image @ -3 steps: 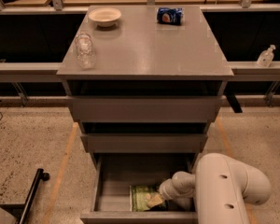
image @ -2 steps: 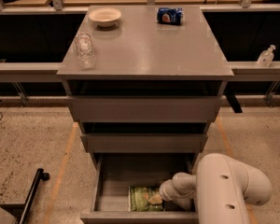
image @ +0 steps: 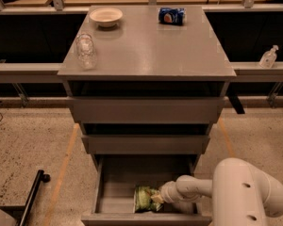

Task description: Pick green jalapeno chip bag from bottom drawer and place on counter

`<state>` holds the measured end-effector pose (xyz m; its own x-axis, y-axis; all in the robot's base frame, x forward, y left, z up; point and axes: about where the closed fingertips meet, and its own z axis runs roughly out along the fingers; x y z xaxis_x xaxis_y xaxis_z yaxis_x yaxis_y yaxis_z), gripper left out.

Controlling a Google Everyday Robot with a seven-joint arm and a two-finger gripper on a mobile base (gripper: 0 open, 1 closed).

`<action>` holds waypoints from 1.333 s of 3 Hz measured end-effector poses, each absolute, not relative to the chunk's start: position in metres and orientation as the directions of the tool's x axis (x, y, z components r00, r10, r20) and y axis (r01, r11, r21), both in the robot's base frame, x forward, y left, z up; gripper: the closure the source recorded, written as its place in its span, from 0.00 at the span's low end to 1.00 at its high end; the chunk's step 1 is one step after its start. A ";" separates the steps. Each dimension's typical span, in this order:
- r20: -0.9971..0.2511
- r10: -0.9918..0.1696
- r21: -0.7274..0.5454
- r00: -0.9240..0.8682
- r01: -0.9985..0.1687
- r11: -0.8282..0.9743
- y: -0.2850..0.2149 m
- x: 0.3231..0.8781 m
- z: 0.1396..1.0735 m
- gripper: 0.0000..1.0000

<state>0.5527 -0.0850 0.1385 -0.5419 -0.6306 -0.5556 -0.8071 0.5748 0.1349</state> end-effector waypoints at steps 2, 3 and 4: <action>-0.701 -0.605 0.062 -0.378 -0.877 0.476 -0.059 0.564 0.241 1.00; -0.743 -0.587 0.067 -0.320 -0.909 0.411 -0.055 0.571 0.284 1.00; -0.779 -0.575 0.076 -0.251 -0.947 0.311 -0.053 0.579 0.333 1.00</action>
Offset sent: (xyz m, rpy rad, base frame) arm 0.0139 0.0399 0.1699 0.1868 -0.2268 0.1865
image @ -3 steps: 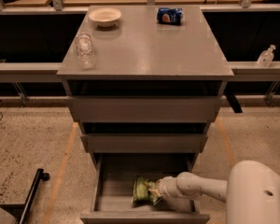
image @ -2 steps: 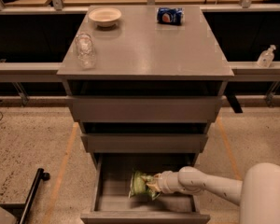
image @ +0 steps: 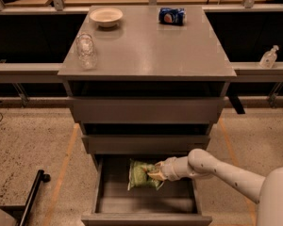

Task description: Pick green jalapeno chip bag from bottom drawer and place on counter

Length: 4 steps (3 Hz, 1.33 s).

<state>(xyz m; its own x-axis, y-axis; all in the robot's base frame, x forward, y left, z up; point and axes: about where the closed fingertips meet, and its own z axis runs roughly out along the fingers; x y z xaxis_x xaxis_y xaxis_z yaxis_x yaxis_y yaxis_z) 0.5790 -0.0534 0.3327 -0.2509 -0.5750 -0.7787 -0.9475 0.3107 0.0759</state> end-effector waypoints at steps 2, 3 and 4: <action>-0.833 -0.550 0.032 -0.063 -0.997 0.065 -0.050 0.570 0.460 1.00; -0.817 -0.575 -0.059 0.050 -0.998 -0.003 -0.047 0.549 0.534 1.00; -0.767 -0.626 -0.181 0.142 -0.983 -0.001 -0.041 0.537 0.594 1.00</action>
Offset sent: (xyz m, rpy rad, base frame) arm -0.0347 0.0030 0.2343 0.0887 -0.1256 0.4222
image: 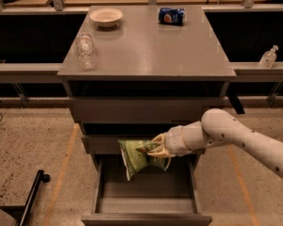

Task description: Pick green jalapeno chip bag from bottom drawer and place on counter

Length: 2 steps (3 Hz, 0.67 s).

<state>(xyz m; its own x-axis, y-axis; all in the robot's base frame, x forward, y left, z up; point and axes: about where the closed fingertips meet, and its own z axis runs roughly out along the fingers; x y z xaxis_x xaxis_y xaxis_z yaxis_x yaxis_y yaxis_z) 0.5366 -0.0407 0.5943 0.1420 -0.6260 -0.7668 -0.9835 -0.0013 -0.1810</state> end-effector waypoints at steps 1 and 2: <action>-0.747 -0.642 -0.217 0.172 -0.976 -0.009 -0.039 0.536 0.613 1.00; -0.749 -0.641 -0.214 0.170 -0.977 -0.009 -0.038 0.536 0.611 1.00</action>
Offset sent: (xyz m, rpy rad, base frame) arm -0.0004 0.0020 0.0206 -0.0241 -0.0405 0.0029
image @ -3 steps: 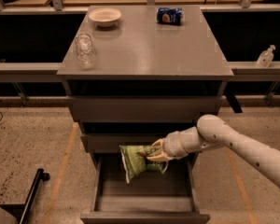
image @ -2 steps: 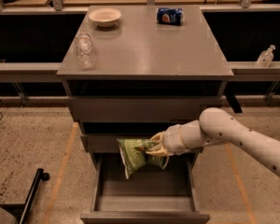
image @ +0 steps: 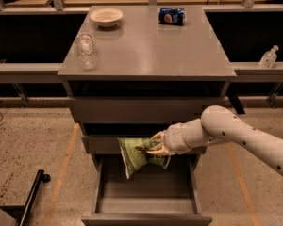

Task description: Pick green jalapeno chip bag from bottom drawer and place on counter

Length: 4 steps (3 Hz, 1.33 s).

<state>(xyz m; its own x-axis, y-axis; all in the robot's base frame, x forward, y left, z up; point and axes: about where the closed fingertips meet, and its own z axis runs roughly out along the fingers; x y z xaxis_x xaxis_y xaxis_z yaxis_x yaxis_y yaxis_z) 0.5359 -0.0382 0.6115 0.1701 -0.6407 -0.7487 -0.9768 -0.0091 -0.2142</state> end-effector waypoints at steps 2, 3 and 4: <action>-0.739 -0.574 -0.395 0.353 -0.917 -0.056 -0.031 0.538 0.716 1.00; -0.732 -0.536 -0.442 0.421 -0.892 -0.097 -0.026 0.547 0.771 1.00; -0.688 -0.548 -0.503 0.477 -0.857 -0.114 -0.024 0.562 0.836 1.00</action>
Offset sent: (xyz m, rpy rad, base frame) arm 0.0037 0.0068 0.1658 0.0967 -0.2940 0.1050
